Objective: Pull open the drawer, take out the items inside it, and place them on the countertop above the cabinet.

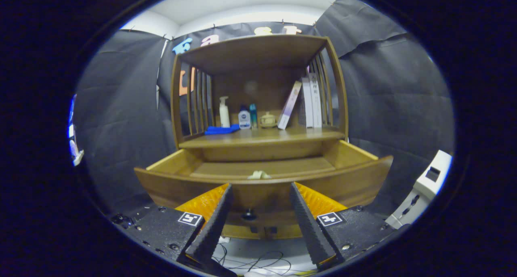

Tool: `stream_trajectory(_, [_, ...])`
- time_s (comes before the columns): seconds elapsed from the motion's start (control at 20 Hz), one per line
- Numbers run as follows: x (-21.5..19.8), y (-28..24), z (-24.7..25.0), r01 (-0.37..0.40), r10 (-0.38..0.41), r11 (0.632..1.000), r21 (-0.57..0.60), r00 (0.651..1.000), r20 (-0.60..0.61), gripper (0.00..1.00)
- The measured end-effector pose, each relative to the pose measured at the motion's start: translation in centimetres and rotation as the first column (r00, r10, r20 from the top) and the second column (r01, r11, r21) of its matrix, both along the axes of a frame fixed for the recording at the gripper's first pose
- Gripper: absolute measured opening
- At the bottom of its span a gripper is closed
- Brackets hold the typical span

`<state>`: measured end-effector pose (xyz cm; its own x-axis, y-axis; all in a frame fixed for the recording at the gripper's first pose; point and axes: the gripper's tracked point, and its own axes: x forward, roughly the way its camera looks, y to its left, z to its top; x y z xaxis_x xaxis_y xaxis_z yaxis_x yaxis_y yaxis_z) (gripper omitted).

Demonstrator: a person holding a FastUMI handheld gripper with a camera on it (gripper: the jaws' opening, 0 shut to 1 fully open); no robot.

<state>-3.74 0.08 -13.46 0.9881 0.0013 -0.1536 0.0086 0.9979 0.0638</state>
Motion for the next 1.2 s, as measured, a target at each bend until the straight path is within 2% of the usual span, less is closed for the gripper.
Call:
stream_trajectory(0.15, [2.3,-0.7,4.2,0.007,-0.007,1.0,0.008,1.0,-0.002,0.99])
stream_trajectory(0.5, [9.9,-0.2,8.7,-0.019,0.026,0.997,0.07,0.994,-0.101,0.98])
stream_trajectory(0.75, [14.0,0.5,8.1,-0.036,0.03,0.999,-0.026,0.977,-0.21,0.99])
stream_trajectory(0.95, [15.6,2.2,5.5,-0.088,0.075,0.996,-0.024,0.936,-0.345,0.99])
stream_trajectory(1.1, [16.4,2.4,3.4,-0.103,0.074,0.994,-0.047,0.903,-0.423,0.99])
stream_trajectory(1.2, [16.7,3.0,0.9,-0.12,0.096,0.993,-0.012,0.85,-0.518,0.98])
